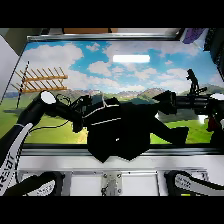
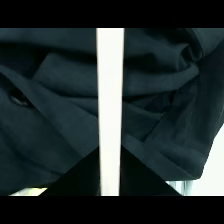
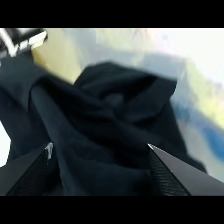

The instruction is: Fold the clothes and pants, and hang the long-sleeved shirts on hangers.

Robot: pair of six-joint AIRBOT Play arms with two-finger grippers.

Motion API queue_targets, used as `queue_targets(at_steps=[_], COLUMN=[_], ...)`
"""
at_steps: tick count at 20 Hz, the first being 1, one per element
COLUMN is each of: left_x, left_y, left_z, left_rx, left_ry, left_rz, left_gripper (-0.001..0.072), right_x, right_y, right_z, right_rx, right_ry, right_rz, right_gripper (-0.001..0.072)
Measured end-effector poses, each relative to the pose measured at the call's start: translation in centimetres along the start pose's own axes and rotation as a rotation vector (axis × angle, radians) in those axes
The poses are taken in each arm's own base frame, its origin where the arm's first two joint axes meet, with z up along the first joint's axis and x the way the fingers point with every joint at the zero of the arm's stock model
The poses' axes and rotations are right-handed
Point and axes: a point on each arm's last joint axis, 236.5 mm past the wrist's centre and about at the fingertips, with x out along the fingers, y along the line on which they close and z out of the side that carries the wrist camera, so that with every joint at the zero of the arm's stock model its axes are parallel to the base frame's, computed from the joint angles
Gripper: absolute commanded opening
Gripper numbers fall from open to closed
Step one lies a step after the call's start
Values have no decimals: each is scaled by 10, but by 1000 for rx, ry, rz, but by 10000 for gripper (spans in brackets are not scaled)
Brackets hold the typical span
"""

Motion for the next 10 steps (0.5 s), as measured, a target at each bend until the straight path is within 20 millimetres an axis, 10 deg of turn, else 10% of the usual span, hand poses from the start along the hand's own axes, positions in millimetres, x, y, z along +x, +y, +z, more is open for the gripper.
queue_targets(at_steps=[10], left_x=[1], left_y=[12], left_z=[7], left_rx=[40], left_ry=[-2], left_rz=[-37], left_gripper=[22], right_x=[22], right_y=[11], right_z=[-14], right_rx=[-1], right_ry=[63], right_rz=[66], right_gripper=[659])
